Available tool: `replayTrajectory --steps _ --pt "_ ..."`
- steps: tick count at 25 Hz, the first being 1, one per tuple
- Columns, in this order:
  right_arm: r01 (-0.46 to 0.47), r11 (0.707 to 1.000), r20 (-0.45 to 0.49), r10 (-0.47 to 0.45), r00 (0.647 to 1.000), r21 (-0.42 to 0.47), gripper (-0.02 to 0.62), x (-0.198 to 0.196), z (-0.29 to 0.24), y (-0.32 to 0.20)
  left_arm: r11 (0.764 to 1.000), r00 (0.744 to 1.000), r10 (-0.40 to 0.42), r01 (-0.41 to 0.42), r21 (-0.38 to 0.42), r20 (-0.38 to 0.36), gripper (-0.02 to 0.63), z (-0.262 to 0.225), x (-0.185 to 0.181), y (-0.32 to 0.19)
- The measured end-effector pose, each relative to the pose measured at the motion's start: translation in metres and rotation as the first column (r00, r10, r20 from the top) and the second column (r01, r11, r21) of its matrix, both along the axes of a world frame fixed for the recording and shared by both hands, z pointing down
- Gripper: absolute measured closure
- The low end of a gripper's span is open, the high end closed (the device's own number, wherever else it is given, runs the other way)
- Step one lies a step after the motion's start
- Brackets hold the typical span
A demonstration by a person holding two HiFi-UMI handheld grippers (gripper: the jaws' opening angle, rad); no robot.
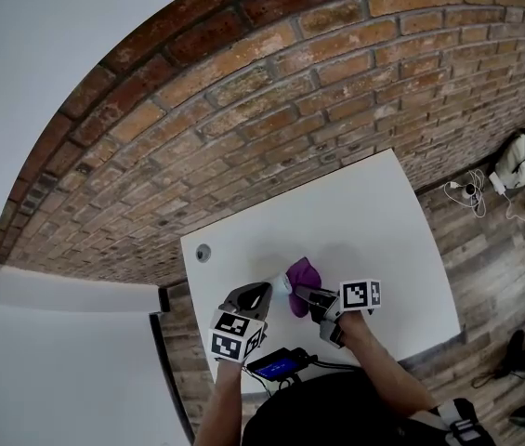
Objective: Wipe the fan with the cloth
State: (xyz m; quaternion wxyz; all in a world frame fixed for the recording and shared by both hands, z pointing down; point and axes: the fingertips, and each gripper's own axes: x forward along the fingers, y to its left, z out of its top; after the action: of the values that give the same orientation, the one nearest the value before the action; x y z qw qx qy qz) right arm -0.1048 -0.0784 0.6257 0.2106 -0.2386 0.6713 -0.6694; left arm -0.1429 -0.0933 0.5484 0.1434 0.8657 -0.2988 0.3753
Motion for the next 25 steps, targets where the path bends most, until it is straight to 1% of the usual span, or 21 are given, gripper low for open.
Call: replayTrajectory --steps 1,3,4,6,8,11,13,14,15,16,17,18,19,20,21,22,23,24,25 --pt "0.007 1.000 0.007 -0.007 1.000 -0.009 0.548 -0.005 0.002 -0.001 1.000 1.000 0.000 0.000 0.000 0.000 0.600 0.001 0.000 0.001" --pt "0.010 1.000 -0.030 -0.010 0.999 -0.011 0.548 -0.008 0.011 -0.005 1.000 1.000 0.001 -0.001 -0.001 0.002 0.600 0.002 0.001 0.002" --pt "0.014 1.000 -0.068 -0.015 0.998 -0.011 0.548 -0.008 0.017 -0.009 1.000 1.000 0.001 -0.001 -0.001 0.001 0.600 0.001 0.001 0.002" --pt "0.045 0.999 -0.178 -0.050 0.983 -0.027 0.548 -0.007 0.036 -0.015 1.000 1.000 0.000 0.000 0.001 -0.001 0.600 0.000 0.001 0.001" --pt "0.095 0.993 -0.301 -0.111 0.947 -0.068 0.548 -0.008 0.059 -0.017 1.000 1.000 -0.002 0.002 0.001 -0.003 0.600 0.000 0.000 0.001" --pt "0.143 0.984 -0.444 -0.175 0.879 -0.105 0.548 -0.004 0.080 -0.018 1.000 1.000 -0.006 0.006 0.000 -0.008 0.600 0.001 0.000 0.001" --pt "0.127 0.987 -0.551 -0.163 0.819 -0.103 0.548 0.011 0.085 -0.022 1.000 1.000 -0.007 0.007 -0.001 -0.011 0.600 0.001 0.000 0.001" --pt "0.096 0.991 -0.597 -0.135 0.791 -0.096 0.548 0.022 0.086 -0.025 1.000 1.000 -0.007 0.007 -0.001 -0.012 0.600 0.001 0.000 0.001" --pt "0.056 0.995 -0.626 -0.095 0.774 -0.083 0.548 0.034 0.085 -0.028 1.000 1.000 -0.006 0.006 0.000 -0.012 0.600 0.001 0.000 0.001" --pt "0.017 0.998 -0.631 -0.053 0.774 -0.063 0.548 0.043 0.080 -0.032 1.000 1.000 -0.006 0.006 0.000 -0.013 0.600 0.001 0.000 0.001" --pt "-0.010 0.999 -0.611 -0.015 0.791 -0.038 0.548 0.048 0.071 -0.036 1.000 1.000 -0.006 0.006 0.000 -0.013 0.600 0.001 0.000 0.001" --pt "-0.019 1.000 -0.566 0.010 0.825 -0.010 0.548 0.047 0.059 -0.041 1.000 1.000 -0.006 0.006 0.000 -0.014 0.600 0.001 0.000 0.001" --pt "-0.013 1.000 -0.499 0.018 0.866 0.013 0.548 0.042 0.047 -0.045 1.000 1.000 -0.008 0.008 0.001 -0.016 0.600 0.000 -0.001 0.000" --pt "0.002 1.000 -0.423 0.008 0.906 0.024 0.548 0.033 0.036 -0.048 1.000 1.000 -0.010 0.010 0.001 -0.017 0.600 0.000 -0.001 0.000" --pt "0.022 1.000 -0.353 -0.013 0.935 0.022 0.548 0.022 0.030 -0.049 1.000 1.000 -0.011 0.011 0.002 -0.019 0.600 0.000 -0.001 0.000" --pt "0.044 0.999 -0.304 -0.039 0.952 0.008 0.548 0.012 0.028 -0.050 1.000 1.000 -0.013 0.013 0.001 -0.020 0.600 0.000 -0.001 0.000" --pt "0.067 0.998 -0.285 -0.068 0.956 -0.014 0.548 0.002 0.032 -0.048 1.000 1.000 -0.013 0.013 0.001 -0.020 0.600 0.001 -0.001 0.001" --pt "0.085 0.996 -0.296 -0.093 0.951 -0.039 0.548 -0.006 0.041 -0.047 1.000 1.000 -0.014 0.014 0.001 -0.019 0.600 0.001 -0.001 0.002" --pt "0.092 0.994 -0.327 -0.108 0.939 -0.063 0.548 -0.010 0.051 -0.046 1.000 1.000 -0.013 0.013 0.002 -0.018 0.600 0.001 0.000 0.002"
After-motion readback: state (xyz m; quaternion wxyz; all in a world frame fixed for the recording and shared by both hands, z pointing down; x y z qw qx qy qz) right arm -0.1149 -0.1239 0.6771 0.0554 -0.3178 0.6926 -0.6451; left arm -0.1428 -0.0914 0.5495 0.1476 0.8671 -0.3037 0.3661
